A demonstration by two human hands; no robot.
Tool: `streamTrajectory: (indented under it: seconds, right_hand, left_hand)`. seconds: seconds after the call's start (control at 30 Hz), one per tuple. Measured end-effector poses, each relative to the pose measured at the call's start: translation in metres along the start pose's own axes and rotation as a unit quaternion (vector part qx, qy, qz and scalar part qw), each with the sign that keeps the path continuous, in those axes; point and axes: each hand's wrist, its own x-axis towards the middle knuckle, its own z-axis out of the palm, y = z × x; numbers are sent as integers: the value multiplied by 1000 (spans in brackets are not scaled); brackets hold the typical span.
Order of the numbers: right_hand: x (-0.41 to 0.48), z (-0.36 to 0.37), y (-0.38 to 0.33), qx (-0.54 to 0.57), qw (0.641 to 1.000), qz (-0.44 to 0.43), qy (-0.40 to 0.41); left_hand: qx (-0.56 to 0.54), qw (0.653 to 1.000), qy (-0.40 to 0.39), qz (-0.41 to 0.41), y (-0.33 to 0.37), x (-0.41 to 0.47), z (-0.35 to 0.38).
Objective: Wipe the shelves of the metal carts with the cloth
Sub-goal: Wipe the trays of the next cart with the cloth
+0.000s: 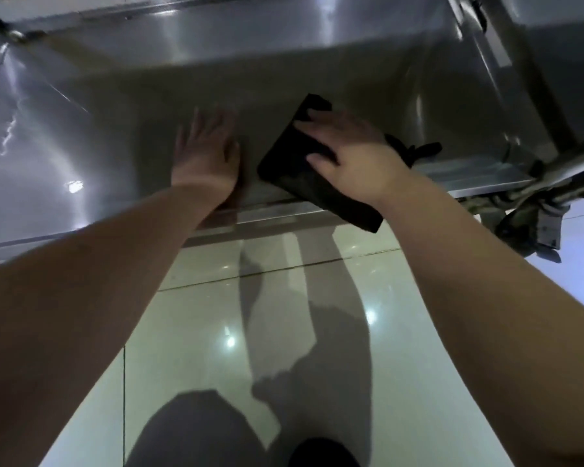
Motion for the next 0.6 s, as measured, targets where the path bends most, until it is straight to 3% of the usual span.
streamTrajectory:
  seconds: [0.1,0.2,0.27,0.37,0.43,0.6]
  right_hand:
    - [24,30,-9,-84,991,-25,-100]
    - [21,41,13,-93,993,-17,-77]
    - [17,29,52,-117,990,61,-47]
    - [-1,4,120,-133,959,247,-18]
    - [-8,-3,140,-116,944,309,-16]
    - [-27,-26,155,-57,971,211,-92]
  left_hand:
    - [94,994,-49,28,-22,9,6]
    - [95,994,-36,35,-31,5,14]
    - [93,995,-23,35,-32,5,15]
    - [97,995,-13,32,-31,4,18]
    - [99,995,-10,30,-30,4,21]
    - [97,995,-3,28,-31,4,20]
